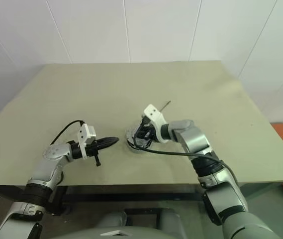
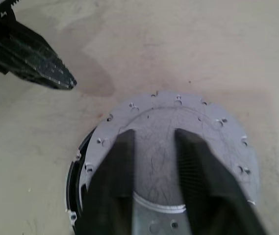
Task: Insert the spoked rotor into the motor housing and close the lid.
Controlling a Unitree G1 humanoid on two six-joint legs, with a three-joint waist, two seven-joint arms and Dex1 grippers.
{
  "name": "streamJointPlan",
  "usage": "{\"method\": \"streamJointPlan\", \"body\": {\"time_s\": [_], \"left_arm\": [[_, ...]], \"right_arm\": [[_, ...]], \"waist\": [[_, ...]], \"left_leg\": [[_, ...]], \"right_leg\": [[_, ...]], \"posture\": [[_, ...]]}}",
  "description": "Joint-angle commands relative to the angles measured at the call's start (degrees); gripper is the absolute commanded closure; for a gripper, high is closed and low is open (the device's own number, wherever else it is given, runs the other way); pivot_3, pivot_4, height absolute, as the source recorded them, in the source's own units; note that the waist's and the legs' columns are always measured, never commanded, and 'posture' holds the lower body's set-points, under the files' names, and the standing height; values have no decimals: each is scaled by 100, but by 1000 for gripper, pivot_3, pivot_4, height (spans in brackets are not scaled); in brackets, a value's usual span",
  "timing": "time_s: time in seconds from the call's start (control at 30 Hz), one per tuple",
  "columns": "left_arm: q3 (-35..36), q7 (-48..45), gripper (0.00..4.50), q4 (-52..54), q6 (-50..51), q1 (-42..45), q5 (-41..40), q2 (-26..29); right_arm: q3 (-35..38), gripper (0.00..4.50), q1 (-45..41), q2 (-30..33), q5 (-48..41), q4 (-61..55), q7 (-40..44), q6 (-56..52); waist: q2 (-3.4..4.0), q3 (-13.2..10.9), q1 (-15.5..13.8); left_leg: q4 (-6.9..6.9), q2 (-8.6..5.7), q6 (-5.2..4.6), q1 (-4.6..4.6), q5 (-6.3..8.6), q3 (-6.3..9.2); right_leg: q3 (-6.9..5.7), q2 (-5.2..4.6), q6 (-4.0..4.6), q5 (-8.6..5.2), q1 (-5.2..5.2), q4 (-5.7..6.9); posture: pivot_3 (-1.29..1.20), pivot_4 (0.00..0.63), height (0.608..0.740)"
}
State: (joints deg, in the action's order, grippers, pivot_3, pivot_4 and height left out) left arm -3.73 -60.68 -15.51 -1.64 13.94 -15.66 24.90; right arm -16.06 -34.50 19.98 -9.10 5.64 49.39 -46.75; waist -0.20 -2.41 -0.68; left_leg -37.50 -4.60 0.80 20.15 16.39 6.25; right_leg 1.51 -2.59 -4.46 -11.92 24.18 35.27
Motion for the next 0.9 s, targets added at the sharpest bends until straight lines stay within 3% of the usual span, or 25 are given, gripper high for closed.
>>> {"method": "streamJointPlan", "body": {"time_s": [0.03, 0.2, 0.5, 0.67, 0.83, 0.9], "left_arm": [[78, 34, 4500, 61, -76, 137, -29, 17], [97, 48, 4500, 64, -68, 138, -31, 21], [90, 71, 4500, 26, -74, 147, -21, 34], [96, 81, 4500, -24, -97, 167, -14, 41], [100, 86, 4500, -71, -113, 180, -2, 54], [99, 88, 4500, -94, -119, 182, 7, 58]], "right_arm": [[58, 1823, 46, 55, -59, -123, -90, -76], [236, 96, 204, -108, -287, -272, -309, -334], [674, 40, 320, -643, -410, -65, -1076, -313], [778, 1197, 332, -681, -475, 9, -1191, -200], [544, 2972, 337, -478, -420, -10, -953, -190], [503, 2972, 346, -455, -439, -31, -894, -188]], "waist": [[0, 0, 0], [-3, 2, 0], [-3, 5, 10], [-3, 4, 8], [-3, 4, 10], [-3, 4, 11]], "left_leg": [[0, 0, 0, -2, 0, 0], [0, 2, 0, -15, 0, 0], [2, 8, 0, -25, 0, 1], [2, 7, 0, -25, 0, 0], [3, 7, 0, -25, 0, 0], [3, 7, 0, -27, 0, -1]], "right_leg": [[0, 1, 0, 0, -3, 0], [0, 2, -1, -1, -15, 0], [0, 7, 0, -1, -24, 1], [0, 6, -1, -1, -26, -1], [0, 7, -1, -1, -26, -2], [0, 7, -1, -1, -28, -3]], "posture": [[0, 0, 740], [0, 0, 740], [0, 0, 740], [0, 0, 740], [0, 0, 740], [0, 0, 740]]}}
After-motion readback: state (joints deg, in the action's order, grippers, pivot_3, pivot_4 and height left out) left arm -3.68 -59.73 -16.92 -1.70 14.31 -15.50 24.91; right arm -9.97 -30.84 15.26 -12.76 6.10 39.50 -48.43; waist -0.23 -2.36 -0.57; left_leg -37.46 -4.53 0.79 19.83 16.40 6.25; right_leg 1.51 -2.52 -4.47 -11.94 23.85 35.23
